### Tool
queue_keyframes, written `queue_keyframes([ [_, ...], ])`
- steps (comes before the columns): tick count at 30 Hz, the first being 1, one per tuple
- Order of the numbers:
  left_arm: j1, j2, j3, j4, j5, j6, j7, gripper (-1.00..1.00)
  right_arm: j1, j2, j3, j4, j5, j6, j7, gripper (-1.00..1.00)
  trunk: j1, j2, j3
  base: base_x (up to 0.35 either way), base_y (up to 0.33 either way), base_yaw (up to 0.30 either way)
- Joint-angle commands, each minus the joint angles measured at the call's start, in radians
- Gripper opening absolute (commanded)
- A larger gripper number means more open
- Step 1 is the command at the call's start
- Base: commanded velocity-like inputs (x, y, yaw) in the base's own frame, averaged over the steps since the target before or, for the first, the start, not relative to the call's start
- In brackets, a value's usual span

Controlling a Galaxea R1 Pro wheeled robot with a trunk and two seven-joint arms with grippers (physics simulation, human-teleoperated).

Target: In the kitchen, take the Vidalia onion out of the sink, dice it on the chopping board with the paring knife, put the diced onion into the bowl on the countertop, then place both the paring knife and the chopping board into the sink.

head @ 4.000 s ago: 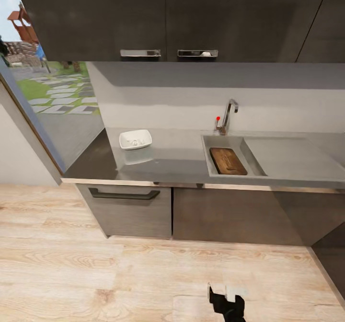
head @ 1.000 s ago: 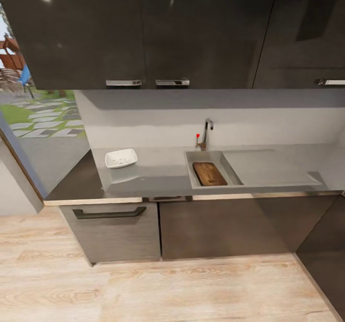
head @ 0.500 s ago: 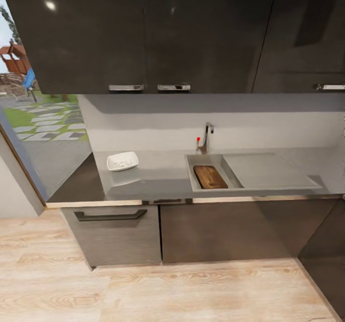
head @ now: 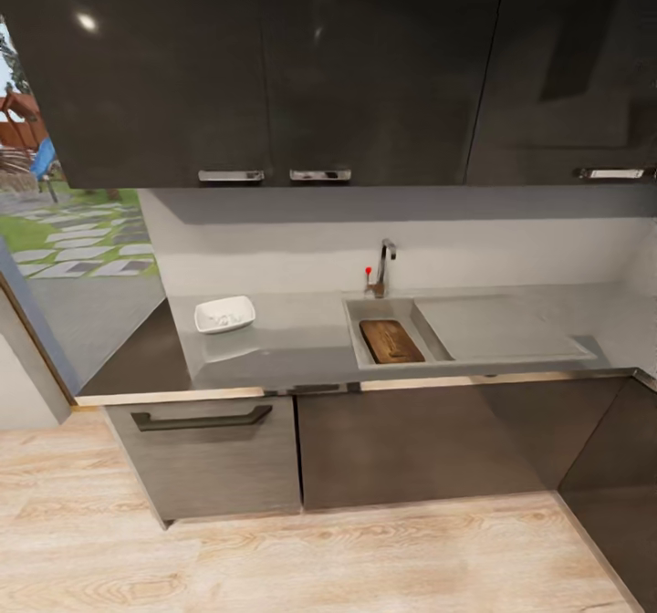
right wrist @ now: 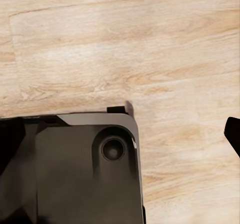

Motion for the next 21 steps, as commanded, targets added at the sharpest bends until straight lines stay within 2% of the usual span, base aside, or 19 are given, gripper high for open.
queue_keyframes([
  [1, 0.001, 0.000, -0.001, -0.002, 0.010, -0.002, 0.000, 1.00, -0.001, 0.002, 0.009, 0.001, -0.006, -0.003, -0.005, 1.00, 0.001, -0.002, 0.000, 0.000, 0.000, -0.009],
  [21, 0.000, 0.000, -0.001, -0.002, 0.010, -0.002, 0.000, 1.00, -0.001, 0.011, 0.009, 0.000, -0.006, -0.003, -0.005, 1.00, 0.001, -0.002, 0.032, 0.000, 0.000, -0.001],
])
